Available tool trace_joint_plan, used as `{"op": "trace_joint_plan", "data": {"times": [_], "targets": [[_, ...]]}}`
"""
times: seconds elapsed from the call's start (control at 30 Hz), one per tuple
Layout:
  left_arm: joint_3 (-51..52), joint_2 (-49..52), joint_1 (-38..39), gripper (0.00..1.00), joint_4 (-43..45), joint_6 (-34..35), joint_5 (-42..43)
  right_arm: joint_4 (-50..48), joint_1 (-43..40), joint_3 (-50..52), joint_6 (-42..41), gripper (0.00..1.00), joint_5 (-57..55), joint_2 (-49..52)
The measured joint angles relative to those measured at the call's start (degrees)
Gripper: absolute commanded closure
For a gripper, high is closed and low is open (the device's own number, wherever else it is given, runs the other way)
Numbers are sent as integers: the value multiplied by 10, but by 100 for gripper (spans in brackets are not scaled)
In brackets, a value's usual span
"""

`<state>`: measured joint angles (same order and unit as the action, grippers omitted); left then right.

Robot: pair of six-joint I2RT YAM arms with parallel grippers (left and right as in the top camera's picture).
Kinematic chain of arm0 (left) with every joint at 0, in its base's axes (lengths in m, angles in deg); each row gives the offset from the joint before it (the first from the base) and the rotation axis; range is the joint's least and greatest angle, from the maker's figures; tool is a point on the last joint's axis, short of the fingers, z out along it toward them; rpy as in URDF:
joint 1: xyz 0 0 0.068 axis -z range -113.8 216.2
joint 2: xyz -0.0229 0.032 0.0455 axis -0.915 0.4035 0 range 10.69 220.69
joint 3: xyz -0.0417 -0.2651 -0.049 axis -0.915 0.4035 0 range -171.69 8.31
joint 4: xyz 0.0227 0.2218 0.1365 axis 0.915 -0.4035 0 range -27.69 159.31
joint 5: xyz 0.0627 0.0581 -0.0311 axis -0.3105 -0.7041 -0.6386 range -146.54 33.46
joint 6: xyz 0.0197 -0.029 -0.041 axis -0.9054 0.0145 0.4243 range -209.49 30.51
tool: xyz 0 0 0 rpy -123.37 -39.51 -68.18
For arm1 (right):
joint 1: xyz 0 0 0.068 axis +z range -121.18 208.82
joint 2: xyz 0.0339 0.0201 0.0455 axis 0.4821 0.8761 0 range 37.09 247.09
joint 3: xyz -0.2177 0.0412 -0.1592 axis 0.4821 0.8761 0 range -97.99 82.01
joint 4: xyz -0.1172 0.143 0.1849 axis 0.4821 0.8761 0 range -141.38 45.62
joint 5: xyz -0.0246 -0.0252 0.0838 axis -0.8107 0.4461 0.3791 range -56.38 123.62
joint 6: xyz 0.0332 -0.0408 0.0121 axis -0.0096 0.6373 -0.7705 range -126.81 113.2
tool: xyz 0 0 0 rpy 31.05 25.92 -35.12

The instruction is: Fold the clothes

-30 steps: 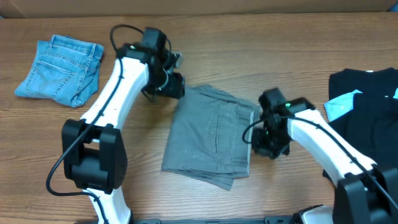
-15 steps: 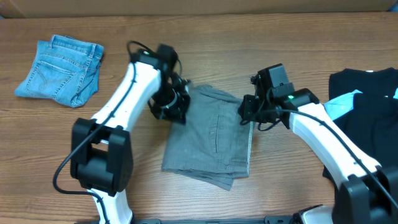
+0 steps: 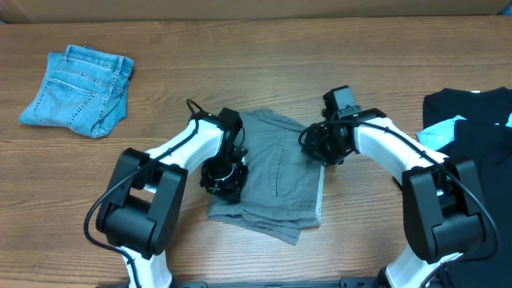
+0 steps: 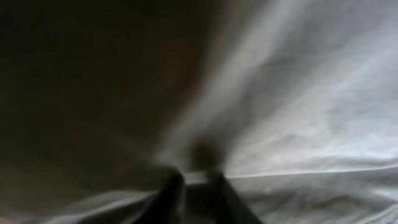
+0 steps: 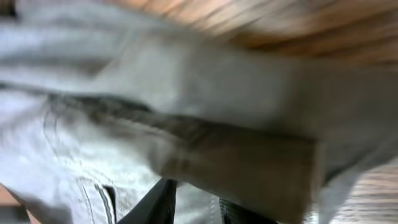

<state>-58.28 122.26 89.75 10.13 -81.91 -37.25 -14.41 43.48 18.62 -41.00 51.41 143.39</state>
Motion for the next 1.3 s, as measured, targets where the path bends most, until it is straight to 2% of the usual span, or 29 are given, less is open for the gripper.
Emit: {"op": "trace_joint_plan", "data": {"times": [0.13,0.3,0.33,0.4,0.47,0.57,0.7,0.77,0.87,0.9,0.93,1.0,1.17,1.3], "targets": [[6,-6,1,69,8,9,7,-13,-26,0,-5,76,8,2],[2,-6,1,68,-1,12,6,41,-42,-16,69,76,24,2],[1,-5,1,72,-2,13,4,54,-42,-21,88,76,26,2],[0,-5,1,88,0,13,-8,78,-42,-29,129,76,26,0],[1,-5,0,96,8,19,-24,94,-42,-31,154,76,26,-7],[1,-9,-2,96,40,20,-44,107,-42,-32,184,75,26,-36],[-5,-21,-2,96,145,29,-99,117,-42,-34,204,75,26,-100],[-10,-21,-3,91,188,30,-141,124,-42,-36,209,75,28,-129],[-14,-18,-16,76,225,33,-187,132,-42,-42,212,75,38,-162],[-19,-15,-25,67,228,35,-196,132,-42,-43,213,75,44,-167],[-28,-10,-38,62,228,37,-200,133,-42,-43,214,75,49,-168],[-50,0,-64,58,216,44,-194,137,-42,-43,214,75,56,-168],[-150,16,-129,45,112,45,-101,139,-33,-43,215,74,62,-167],[-231,16,-151,47,7,39,17,143,0,-43,218,71,62,-162]]}}
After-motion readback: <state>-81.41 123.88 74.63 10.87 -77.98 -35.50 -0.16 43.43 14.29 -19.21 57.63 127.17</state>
